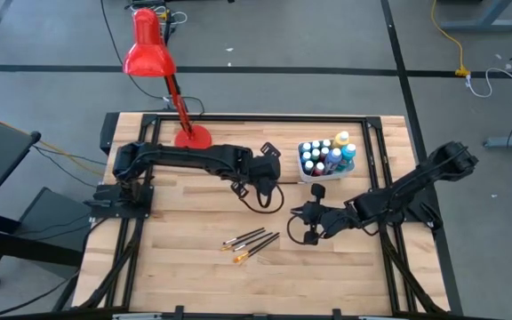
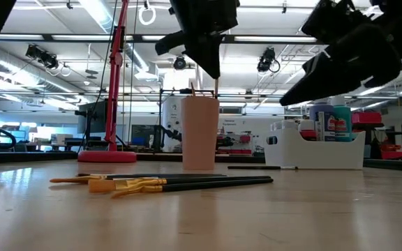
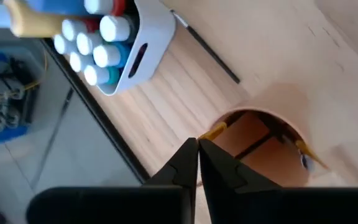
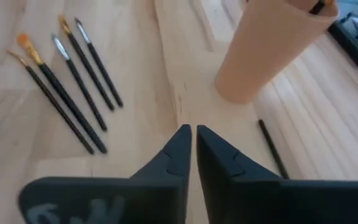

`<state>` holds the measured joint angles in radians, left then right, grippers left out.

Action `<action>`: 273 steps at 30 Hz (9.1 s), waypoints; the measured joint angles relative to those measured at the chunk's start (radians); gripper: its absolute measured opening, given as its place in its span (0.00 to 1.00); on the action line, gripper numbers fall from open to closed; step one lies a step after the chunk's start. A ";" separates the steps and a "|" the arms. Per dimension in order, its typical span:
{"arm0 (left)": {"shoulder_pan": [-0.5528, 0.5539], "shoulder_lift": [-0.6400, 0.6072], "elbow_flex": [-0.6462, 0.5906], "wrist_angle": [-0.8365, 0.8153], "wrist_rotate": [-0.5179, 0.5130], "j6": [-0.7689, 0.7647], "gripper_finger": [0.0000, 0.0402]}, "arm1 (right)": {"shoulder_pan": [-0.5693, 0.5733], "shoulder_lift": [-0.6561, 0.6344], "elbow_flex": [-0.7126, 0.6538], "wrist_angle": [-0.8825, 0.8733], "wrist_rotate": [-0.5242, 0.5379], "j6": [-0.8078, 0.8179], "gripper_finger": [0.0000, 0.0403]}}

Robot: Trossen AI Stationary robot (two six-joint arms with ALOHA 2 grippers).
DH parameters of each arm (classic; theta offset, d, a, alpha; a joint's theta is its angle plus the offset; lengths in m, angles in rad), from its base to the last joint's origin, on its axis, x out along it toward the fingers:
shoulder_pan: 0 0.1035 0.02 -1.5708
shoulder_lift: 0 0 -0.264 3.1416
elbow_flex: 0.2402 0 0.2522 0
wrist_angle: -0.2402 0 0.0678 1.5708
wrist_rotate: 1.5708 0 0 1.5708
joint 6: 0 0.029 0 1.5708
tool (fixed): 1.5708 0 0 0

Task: Pick & Place Paint Supplies
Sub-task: Put the orange paint brush into the orange cup, then put the white paint brush into the orange cup, then put the white paintbrush into the orange cup

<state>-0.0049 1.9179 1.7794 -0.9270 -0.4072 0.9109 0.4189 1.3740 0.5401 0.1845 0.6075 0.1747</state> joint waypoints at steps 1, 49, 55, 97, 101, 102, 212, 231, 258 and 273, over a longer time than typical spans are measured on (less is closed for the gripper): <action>0.001 0.000 0.000 0.008 0.002 -0.031 0.07 | -0.003 0.002 0.000 -0.013 0.007 0.001 0.09; -0.255 -0.186 0.058 -0.026 -0.181 -0.512 0.28 | -0.393 0.475 0.363 -0.379 -0.133 0.003 0.23; -0.256 -0.186 0.058 -0.035 -0.180 -0.515 0.28 | -0.374 0.409 0.357 -0.457 -0.247 0.050 0.23; -0.253 -0.184 0.057 -0.052 -0.180 -0.555 0.28 | -0.340 0.151 0.190 -0.640 -0.004 0.338 0.01; -0.254 -0.184 0.057 -0.051 -0.180 -0.555 0.28 | -0.391 0.151 0.189 -0.557 0.011 0.254 0.01; -0.254 -0.184 0.057 -0.051 -0.179 -0.556 0.28 | -0.400 0.151 0.189 -0.544 0.009 0.242 0.01; -0.349 -0.185 0.057 -0.347 -0.334 -0.828 0.28 | -0.190 0.197 0.873 -1.208 -0.094 -0.192 0.00; -0.349 -0.185 0.057 -0.351 -0.325 -0.825 0.28 | -0.368 0.399 0.979 -1.112 -0.196 -0.594 0.02; -0.348 -0.185 0.057 -0.397 -0.315 -0.924 0.28 | -0.350 0.388 0.979 -1.066 0.113 -0.646 0.29; -0.480 -0.432 -0.395 -0.192 -0.516 -1.450 0.28 | -0.146 0.077 0.850 -1.207 -0.019 -0.156 0.24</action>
<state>-0.4845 1.4858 1.3849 -1.1187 -0.9234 -0.5390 0.2732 1.4508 1.3898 -1.0222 0.5887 0.0185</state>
